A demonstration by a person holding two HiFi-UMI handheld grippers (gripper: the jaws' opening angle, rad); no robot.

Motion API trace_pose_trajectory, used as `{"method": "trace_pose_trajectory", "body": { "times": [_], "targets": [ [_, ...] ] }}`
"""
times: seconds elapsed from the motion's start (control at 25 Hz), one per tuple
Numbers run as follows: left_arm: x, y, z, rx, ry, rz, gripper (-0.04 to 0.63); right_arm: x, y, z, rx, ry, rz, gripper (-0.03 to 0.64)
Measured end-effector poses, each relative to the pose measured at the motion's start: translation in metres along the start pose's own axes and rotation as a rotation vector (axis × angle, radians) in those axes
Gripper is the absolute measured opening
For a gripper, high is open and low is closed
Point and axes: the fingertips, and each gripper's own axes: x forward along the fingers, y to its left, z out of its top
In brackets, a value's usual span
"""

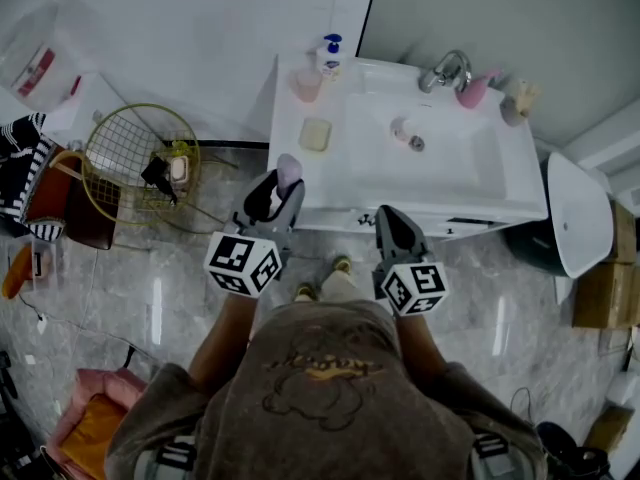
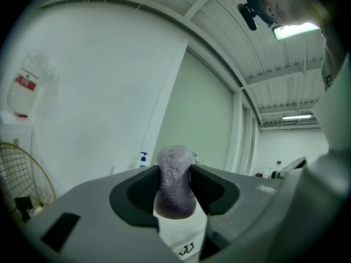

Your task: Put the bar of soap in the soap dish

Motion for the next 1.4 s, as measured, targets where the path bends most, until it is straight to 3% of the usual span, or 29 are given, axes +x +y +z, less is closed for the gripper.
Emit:
{"method": "trace_pose_trajectory", "body": {
  "times": [0.56, 0.84, 1.12, 1.4],
  "targets": [
    [0.098, 0.021, 0.006, 0.009, 0.0, 0.044, 0.179, 0.077, -0.073, 0.023, 0.007, -0.004, 0.055, 0.002],
    [0.141, 0.032, 0.012, 0.008, 0.002, 0.107, 0.179, 0.117, -0.109, 0.04, 0.007, 0.006, 0.115, 0.002],
    [0.16, 0.045, 0.011, 0.007, 0.03, 0.137, 0.179, 0.139, -0.115, 0.046, 0.006, 0.015, 0.163, 0.002],
    [0.189, 0.067, 0.014, 0.022, 0.072, 0.105, 0.179, 0.154, -0.121, 0.049, 0.022, 0.014, 0.12, 0.002]
  ]
}}
